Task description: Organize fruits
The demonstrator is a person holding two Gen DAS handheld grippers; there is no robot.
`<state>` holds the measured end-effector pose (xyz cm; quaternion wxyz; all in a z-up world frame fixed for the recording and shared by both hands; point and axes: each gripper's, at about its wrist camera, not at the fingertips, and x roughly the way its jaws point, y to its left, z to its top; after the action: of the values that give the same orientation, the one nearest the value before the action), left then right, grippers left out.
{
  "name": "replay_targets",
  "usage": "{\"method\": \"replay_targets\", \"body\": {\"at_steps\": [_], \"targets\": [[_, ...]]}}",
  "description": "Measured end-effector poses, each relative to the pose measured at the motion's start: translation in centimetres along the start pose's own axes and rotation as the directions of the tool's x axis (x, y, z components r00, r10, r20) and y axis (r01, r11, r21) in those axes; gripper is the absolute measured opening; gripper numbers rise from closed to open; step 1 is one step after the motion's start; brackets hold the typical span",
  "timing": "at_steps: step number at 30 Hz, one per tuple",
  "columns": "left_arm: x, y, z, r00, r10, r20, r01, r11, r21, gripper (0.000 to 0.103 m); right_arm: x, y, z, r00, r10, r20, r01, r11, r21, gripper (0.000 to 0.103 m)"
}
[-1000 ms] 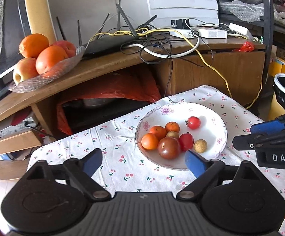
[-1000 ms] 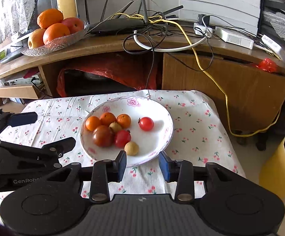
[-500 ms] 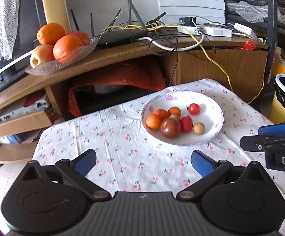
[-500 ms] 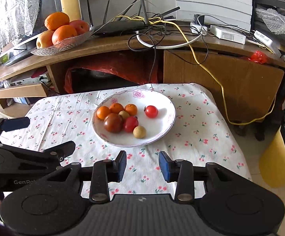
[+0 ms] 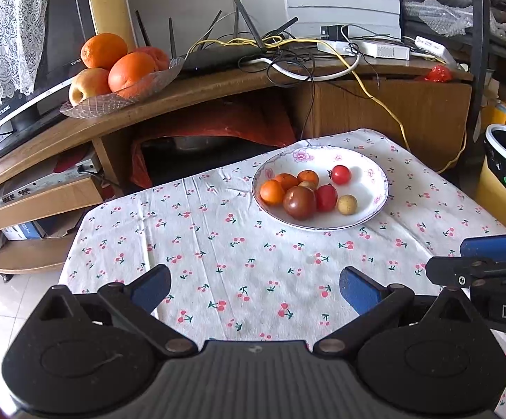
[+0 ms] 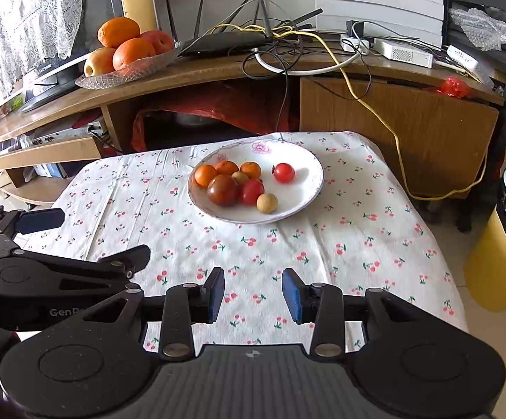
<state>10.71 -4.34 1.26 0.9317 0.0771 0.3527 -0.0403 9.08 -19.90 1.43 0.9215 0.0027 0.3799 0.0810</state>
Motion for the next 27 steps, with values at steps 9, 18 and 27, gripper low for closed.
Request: {"method": "replay_targets", "body": {"at_steps": [9,18,27], "targets": [[-1.1,-0.2,-0.8,1.0,-0.012,0.004,0.012,1.0,-0.008,0.103,-1.1,0.5,-1.1,1.0,-0.018,0.011,0.018,1.0,-0.001,0.033],[-2.0,-0.2,-1.5,1.0,-0.011,0.01,0.011,1.0,-0.014,0.103,-1.9,1.1,-2.1,0.999,-0.037,0.021,0.037,0.999,-0.014,0.033],[-2.5,-0.2,-2.0,1.0,0.001,0.01,-0.001,1.0,-0.001,0.103,-2.2,1.7,-2.7,0.999,-0.046,0.021,0.047,0.998,-0.031,0.033]]}}
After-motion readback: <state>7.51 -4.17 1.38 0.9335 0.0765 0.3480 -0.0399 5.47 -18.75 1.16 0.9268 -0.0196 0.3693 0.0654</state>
